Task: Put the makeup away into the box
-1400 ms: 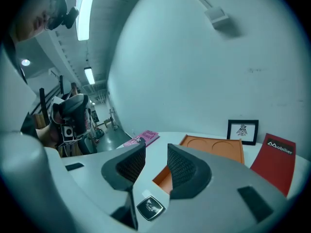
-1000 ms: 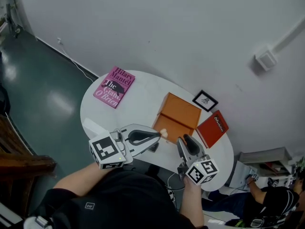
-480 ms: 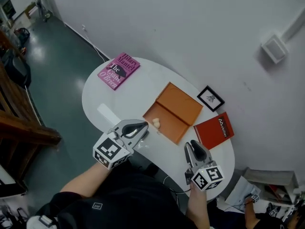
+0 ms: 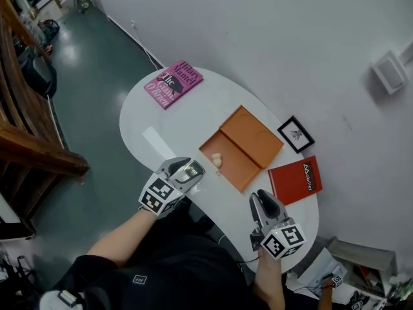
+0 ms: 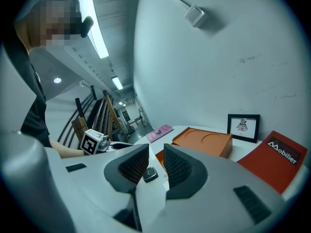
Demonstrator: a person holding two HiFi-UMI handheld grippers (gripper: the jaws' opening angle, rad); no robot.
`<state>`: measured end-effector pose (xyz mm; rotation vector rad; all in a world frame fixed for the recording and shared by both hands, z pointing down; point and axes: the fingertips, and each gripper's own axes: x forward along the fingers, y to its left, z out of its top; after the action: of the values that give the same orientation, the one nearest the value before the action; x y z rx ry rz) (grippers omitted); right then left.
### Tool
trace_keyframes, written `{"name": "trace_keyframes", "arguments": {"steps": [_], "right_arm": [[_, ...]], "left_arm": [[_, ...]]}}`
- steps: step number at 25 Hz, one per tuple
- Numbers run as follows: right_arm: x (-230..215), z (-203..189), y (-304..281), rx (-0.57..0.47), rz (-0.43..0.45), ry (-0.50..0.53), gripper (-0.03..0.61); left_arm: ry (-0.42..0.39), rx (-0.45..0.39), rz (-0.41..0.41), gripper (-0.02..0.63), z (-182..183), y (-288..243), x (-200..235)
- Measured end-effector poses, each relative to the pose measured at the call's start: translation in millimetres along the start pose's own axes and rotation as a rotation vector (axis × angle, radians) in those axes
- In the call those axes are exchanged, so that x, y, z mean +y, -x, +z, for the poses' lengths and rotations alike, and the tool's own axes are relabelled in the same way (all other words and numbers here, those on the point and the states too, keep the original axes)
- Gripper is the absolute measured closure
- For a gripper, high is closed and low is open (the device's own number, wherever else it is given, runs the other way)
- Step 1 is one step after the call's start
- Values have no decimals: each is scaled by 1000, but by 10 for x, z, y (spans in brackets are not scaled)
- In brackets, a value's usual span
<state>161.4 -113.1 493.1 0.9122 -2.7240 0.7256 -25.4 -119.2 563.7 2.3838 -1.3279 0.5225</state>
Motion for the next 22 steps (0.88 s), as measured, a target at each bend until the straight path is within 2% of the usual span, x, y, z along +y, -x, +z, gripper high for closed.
{"name": "trace_keyframes", "arguments": {"steps": [7,10,17,22], "right_arm": [[-148,-27,-5,52,-37,-21,477],[-147,-28,-50,68,-34,-24,477],[-133,-11,-60,76,-48,-39,477],[-103,-24,-65,71,-54,-46,477]], "left_arm": [[51,153,22,279,-775,-426,187],[53,196,38,265,-978,-546,275],[29,276,7,262,-1252,-700,221],[-12,302,24,265,-1309,-745,254]]}}
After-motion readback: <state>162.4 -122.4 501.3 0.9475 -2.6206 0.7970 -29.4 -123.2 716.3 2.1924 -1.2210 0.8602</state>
